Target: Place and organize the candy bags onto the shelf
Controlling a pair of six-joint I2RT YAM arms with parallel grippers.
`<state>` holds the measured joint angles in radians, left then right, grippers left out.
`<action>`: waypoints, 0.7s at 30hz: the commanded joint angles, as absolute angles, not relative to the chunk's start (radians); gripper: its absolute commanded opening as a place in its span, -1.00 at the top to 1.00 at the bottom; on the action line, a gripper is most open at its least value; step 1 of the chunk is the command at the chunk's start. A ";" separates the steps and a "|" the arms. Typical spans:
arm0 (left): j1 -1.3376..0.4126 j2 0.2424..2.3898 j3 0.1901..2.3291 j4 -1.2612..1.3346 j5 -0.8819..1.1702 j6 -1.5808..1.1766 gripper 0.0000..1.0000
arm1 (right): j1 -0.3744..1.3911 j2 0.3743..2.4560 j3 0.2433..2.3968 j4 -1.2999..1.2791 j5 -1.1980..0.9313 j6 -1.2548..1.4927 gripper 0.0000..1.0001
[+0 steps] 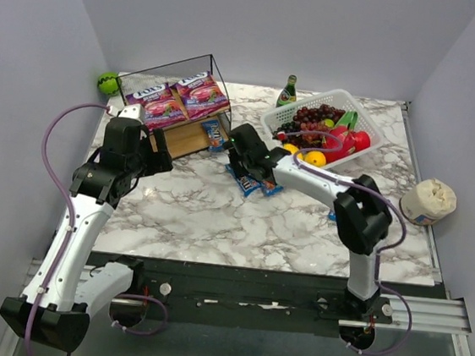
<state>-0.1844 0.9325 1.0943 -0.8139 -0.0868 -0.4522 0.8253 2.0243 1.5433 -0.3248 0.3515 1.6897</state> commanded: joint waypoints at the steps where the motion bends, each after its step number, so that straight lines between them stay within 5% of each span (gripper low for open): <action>1: -0.179 0.908 1.063 -0.785 -0.017 -0.465 -0.87 | 0.844 1.866 1.346 -0.324 0.354 1.667 -0.48; 11: -0.198 0.873 1.023 -0.769 -0.002 -0.465 -0.98 | 0.845 1.551 0.948 -0.327 0.396 1.698 -0.62; 21: -0.198 0.882 1.015 -0.758 -0.008 -0.469 -0.97 | 0.844 1.535 0.841 -0.276 0.408 1.654 -0.62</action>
<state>-0.1921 0.8795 1.0157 -0.7788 -0.0257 -0.4610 0.8387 1.5307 0.8646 -0.3115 0.3534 1.6821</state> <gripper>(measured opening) 0.988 0.812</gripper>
